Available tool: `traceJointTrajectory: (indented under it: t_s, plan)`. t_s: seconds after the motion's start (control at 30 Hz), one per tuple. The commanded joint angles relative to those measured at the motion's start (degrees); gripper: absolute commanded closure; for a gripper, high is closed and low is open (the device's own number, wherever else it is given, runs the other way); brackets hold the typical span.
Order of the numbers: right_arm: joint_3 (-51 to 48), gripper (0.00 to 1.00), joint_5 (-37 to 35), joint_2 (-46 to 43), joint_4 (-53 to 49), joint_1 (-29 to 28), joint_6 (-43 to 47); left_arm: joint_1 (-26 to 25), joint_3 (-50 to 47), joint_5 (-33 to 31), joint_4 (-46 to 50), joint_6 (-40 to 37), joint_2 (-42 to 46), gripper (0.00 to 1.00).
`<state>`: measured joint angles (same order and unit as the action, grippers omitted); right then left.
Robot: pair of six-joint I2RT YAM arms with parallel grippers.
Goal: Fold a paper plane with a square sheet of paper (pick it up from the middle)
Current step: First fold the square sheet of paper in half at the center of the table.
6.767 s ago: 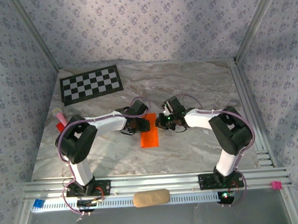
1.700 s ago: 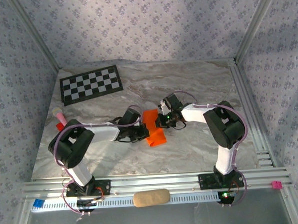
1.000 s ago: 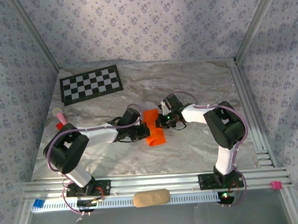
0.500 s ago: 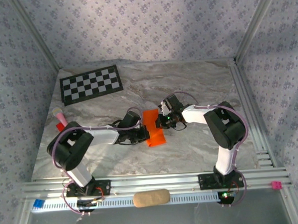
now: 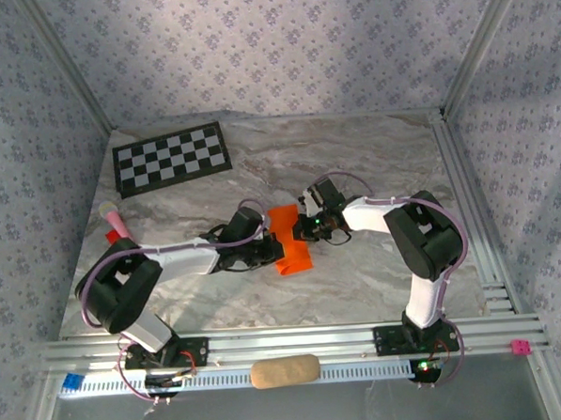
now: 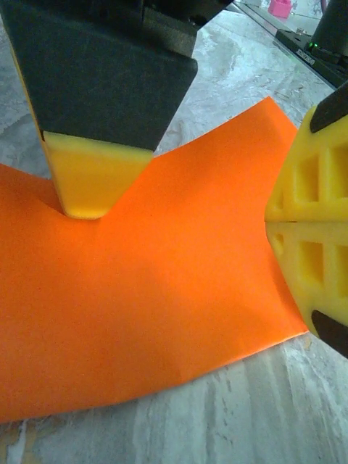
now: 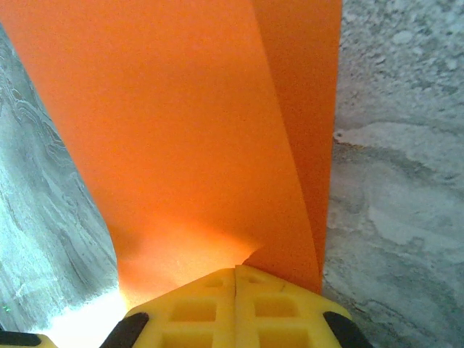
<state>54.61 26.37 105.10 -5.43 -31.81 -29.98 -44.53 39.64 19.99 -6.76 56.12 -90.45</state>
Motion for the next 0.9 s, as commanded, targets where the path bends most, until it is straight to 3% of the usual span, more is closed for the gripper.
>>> traceJointTrajectory:
  t_s: [0.0, 0.47, 0.67, 0.87]
  plan:
    - [-3.1, 1.00, -5.9, 2.6, -7.7, -0.2, -0.5, -0.3, 0.6, 1.4, -2.9, 2.0, -2.6, 0.97]
    - [-3.4, 1.00, -6.3, 2.3, -7.9, -0.2, -0.5, -1.5, -7.8, -1.8, 2.4, -1.1, 1.1, 0.98]
    - [-3.8, 1.00, -6.2, 2.2, -7.4, -0.3, -1.0, -2.3, -6.0, -1.9, 5.2, -3.6, 3.3, 0.98]
    - [-4.2, 1.00, -6.1, 1.8, -7.3, -0.3, -1.0, -2.1, -3.0, -5.0, 5.7, -1.3, 7.8, 0.96]
